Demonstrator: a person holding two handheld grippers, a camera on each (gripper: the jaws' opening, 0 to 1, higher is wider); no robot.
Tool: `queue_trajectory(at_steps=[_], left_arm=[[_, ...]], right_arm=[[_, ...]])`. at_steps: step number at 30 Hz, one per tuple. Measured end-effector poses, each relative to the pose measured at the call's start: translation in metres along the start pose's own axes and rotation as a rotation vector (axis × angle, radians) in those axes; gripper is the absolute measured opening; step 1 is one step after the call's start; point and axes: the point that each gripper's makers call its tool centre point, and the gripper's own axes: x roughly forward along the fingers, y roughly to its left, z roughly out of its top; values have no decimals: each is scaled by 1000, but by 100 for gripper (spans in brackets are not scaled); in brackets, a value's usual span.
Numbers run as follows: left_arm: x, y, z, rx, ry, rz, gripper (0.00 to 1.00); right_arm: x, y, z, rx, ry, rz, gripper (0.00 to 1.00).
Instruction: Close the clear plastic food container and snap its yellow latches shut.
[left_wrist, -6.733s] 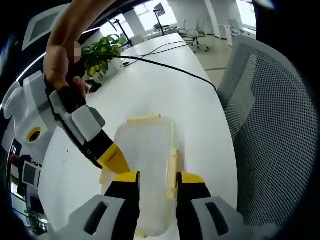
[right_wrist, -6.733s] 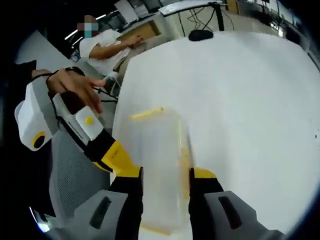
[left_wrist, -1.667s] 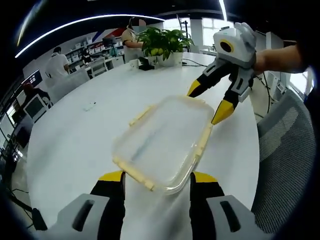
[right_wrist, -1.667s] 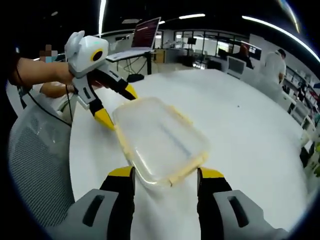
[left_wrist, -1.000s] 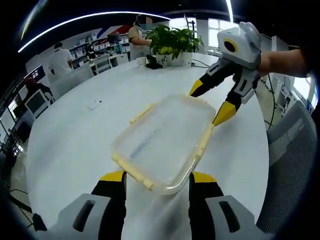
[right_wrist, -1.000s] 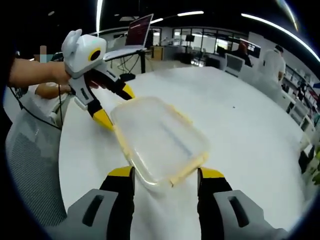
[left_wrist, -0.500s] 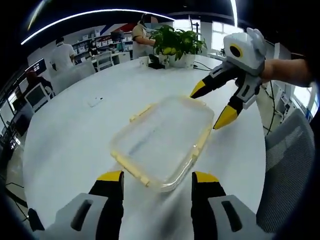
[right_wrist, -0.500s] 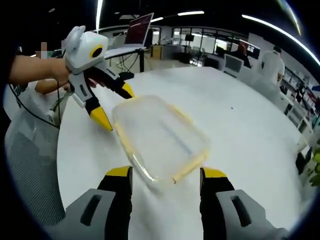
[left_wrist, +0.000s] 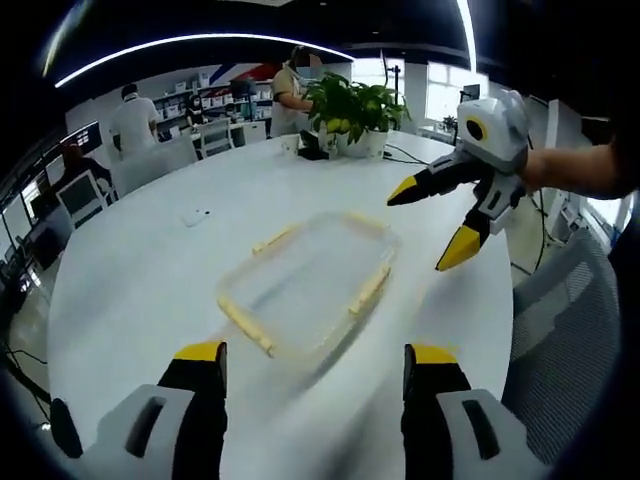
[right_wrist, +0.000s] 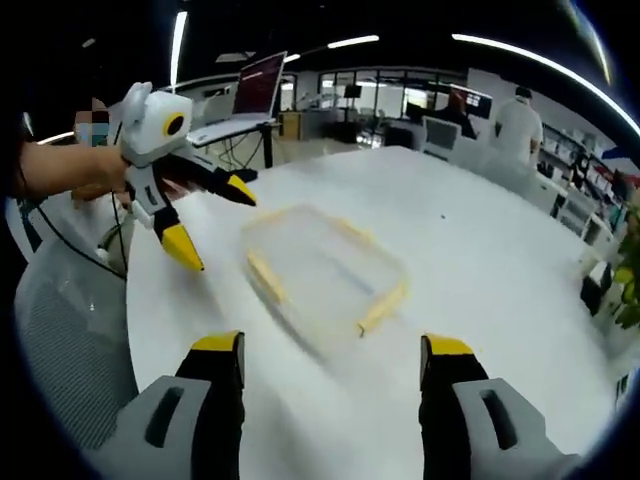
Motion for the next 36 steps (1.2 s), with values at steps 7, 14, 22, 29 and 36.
queue_trajectory(at_steps=[7, 14, 22, 29, 36], left_arm=[[-21, -13, -2, -11, -48, 3, 84], [-41, -19, -9, -36, -81, 20, 97], [-60, -29, -26, -55, -88, 32, 99], [-72, -34, -24, -49, -129, 71, 99], [-77, -35, -29, -54, -122, 87, 99]], right_arm=[[-23, 4, -5, 31, -53, -39, 80], [-43, 14, -20, 22, -74, -68, 89], [-63, 20, -35, 38, -97, -101, 98], [-76, 24, -47, 52, -121, -119, 99], [-82, 29, -55, 59, -105, -125, 99]])
